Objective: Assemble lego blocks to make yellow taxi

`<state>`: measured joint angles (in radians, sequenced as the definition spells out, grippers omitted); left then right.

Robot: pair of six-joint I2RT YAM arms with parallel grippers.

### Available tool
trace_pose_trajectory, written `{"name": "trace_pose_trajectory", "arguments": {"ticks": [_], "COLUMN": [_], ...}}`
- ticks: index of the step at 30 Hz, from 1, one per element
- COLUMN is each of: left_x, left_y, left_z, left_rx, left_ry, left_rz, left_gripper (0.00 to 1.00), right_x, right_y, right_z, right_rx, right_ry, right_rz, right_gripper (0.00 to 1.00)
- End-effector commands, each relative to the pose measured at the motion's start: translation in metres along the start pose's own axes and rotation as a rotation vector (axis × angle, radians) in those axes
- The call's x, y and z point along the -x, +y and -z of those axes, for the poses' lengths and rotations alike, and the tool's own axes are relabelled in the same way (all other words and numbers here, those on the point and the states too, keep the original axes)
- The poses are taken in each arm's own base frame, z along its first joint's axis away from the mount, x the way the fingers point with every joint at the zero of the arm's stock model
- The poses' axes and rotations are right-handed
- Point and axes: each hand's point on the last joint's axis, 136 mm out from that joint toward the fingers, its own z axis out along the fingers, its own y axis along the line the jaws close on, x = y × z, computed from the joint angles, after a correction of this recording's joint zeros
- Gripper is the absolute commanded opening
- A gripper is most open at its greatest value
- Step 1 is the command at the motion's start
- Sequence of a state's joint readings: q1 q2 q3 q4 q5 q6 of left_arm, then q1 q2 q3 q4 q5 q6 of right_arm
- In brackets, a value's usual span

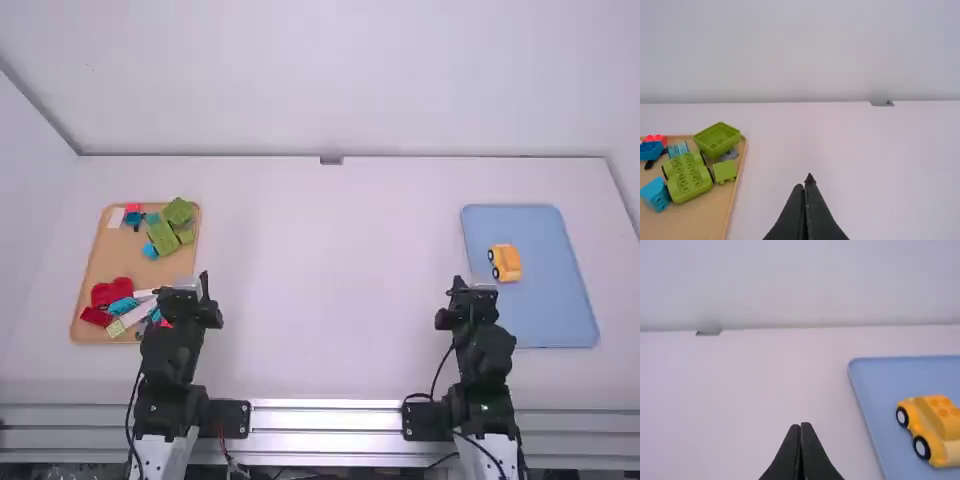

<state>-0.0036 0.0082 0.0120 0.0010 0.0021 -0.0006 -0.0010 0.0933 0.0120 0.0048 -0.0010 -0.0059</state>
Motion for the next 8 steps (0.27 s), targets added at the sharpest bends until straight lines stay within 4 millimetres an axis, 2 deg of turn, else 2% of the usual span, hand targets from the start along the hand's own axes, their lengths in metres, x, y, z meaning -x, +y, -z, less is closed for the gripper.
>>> {"name": "trace_pose_trajectory", "arguments": {"ticks": [1,8], "left_x": [-0.004,-0.004], "left_y": [0.001,0.001], "left_z": [-0.001,-0.001], "left_rx": [0.006,0.006], "left_ry": [0.005,0.005], "left_rz": [0.000,0.000], "left_gripper": [0.00,0.00], "right_x": [0.000,0.013], "right_y": [0.000,0.000], "right_z": [0.001,0.005], "right_rx": [0.000,0.000], "right_ry": [-0.014,-0.076], "right_rz": [-0.006,-0.005], "right_gripper": [0.00,0.00]}}
